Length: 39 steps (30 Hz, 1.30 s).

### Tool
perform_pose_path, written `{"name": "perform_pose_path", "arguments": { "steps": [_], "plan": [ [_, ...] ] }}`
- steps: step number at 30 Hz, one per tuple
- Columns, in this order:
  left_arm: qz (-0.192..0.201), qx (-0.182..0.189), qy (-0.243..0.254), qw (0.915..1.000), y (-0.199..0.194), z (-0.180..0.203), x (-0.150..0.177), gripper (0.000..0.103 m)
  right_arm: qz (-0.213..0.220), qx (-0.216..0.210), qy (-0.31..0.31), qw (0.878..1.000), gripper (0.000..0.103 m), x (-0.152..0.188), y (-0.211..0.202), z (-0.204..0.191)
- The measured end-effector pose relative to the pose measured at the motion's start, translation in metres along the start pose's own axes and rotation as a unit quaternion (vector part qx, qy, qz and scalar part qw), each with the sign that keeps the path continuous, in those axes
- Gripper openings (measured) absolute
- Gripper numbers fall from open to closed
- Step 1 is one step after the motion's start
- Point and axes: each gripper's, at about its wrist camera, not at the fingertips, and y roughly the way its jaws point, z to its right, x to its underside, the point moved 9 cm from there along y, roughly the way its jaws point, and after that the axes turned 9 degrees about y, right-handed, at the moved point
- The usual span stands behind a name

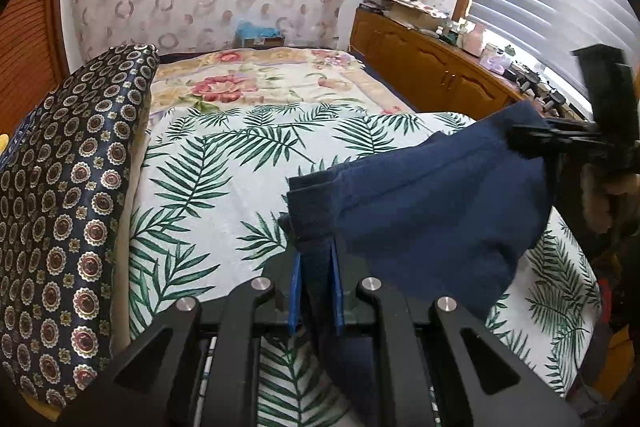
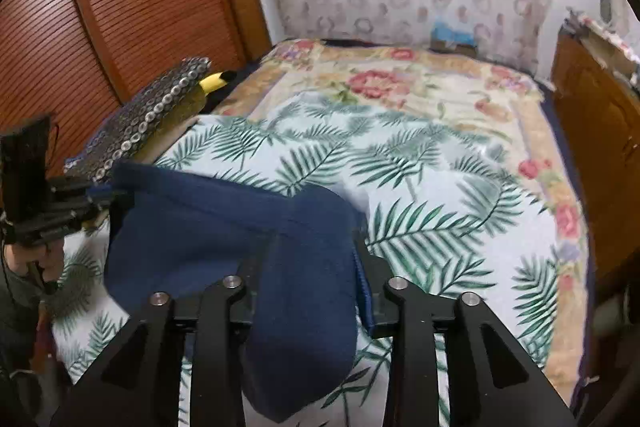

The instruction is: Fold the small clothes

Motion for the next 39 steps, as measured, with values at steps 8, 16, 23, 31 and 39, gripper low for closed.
{"name": "perform_pose_path", "arguments": {
  "steps": [8,16,23,31,39],
  "plan": [
    [-0.012,-0.005,-0.004,0.9999,0.017,-0.004,0.011,0.011,0.046,0.086,-0.019,0.995,0.055,0.017,-0.057,0.019],
    [-0.016,-0.003,-0.008,0.9998,0.021,-0.007,0.017,0.011,0.004,0.059,-0.004,0.998,0.056,0.063,-0.054,0.012],
    [-0.022,-0.005,-0.009,0.9997,0.026,-0.008,0.018,0.011,-0.054,0.040,-0.020,0.998,0.052,0.107,-0.008,-0.009],
    [-0.023,-0.014,-0.004,0.9996,0.031,-0.012,0.019,0.011,-0.045,0.040,-0.075,0.995,0.002,0.106,-0.005,-0.019],
    [-0.023,-0.012,-0.004,0.9997,0.034,-0.015,0.021,0.012,-0.027,0.103,-0.091,0.990,0.000,0.086,-0.039,0.018]
  ]
}}
